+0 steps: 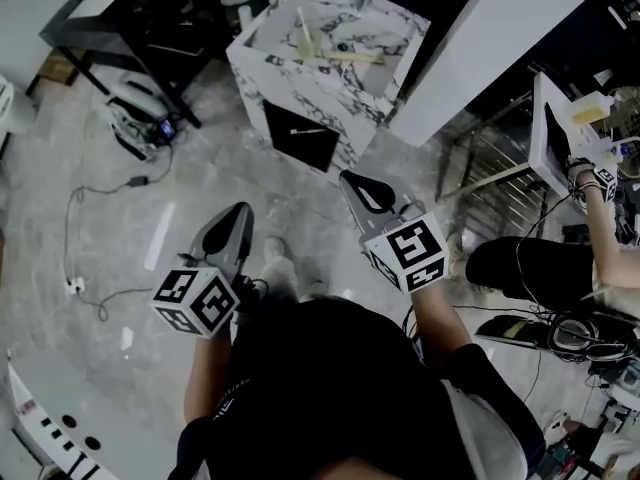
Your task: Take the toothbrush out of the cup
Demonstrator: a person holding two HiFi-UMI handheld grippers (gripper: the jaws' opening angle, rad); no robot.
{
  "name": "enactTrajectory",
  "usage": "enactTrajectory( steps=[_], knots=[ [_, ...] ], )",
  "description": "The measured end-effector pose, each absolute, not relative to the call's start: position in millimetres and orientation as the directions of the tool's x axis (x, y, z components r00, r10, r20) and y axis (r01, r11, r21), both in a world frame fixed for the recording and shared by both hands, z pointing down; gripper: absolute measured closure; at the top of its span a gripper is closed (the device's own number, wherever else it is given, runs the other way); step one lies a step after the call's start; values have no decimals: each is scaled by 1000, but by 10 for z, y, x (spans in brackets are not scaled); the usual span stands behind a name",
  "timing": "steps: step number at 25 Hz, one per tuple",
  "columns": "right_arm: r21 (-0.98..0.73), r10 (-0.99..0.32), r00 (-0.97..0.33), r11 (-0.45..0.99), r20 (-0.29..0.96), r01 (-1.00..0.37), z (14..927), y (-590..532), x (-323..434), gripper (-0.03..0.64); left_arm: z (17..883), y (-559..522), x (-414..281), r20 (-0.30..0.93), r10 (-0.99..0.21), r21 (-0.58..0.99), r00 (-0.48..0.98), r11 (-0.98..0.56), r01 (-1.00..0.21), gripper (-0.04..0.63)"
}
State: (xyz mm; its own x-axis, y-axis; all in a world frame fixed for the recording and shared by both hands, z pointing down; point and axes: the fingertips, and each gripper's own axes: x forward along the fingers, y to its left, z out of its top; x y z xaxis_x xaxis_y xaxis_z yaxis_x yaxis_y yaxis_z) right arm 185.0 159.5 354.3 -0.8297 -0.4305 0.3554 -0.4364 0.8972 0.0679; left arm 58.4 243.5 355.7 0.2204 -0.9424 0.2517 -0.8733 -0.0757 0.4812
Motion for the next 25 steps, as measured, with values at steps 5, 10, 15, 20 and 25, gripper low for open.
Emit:
enactTrajectory(
  steps=[5, 10, 15, 20, 25],
  knots=[
    [74, -453, -812, 885, 368, -460, 3552, 1315, 1665, 612, 3571, 2069, 433, 197, -934, 578, 298, -135, -805, 580],
    [90, -478, -787, 871, 390, -484, 3509, 927, 1372, 612, 3521, 1663, 137, 235, -924, 416, 301, -184, -891, 578],
    [93, -493, -774, 861, 399, -500, 3449, 562, 980, 611, 3466, 1321, -291, 265, -924, 272, 274, -201, -941, 578],
    [112, -500, -753, 856, 428, -504, 3490, 313, 583, 569, 3464, 1043, -710, 264, -923, 257, 281, -214, -943, 576],
    [86, -515, -735, 840, 442, -536, 3528, 54, 389, 522, 3550, 867, -1007, 282, -920, 248, 274, -207, -947, 577]
  ],
)
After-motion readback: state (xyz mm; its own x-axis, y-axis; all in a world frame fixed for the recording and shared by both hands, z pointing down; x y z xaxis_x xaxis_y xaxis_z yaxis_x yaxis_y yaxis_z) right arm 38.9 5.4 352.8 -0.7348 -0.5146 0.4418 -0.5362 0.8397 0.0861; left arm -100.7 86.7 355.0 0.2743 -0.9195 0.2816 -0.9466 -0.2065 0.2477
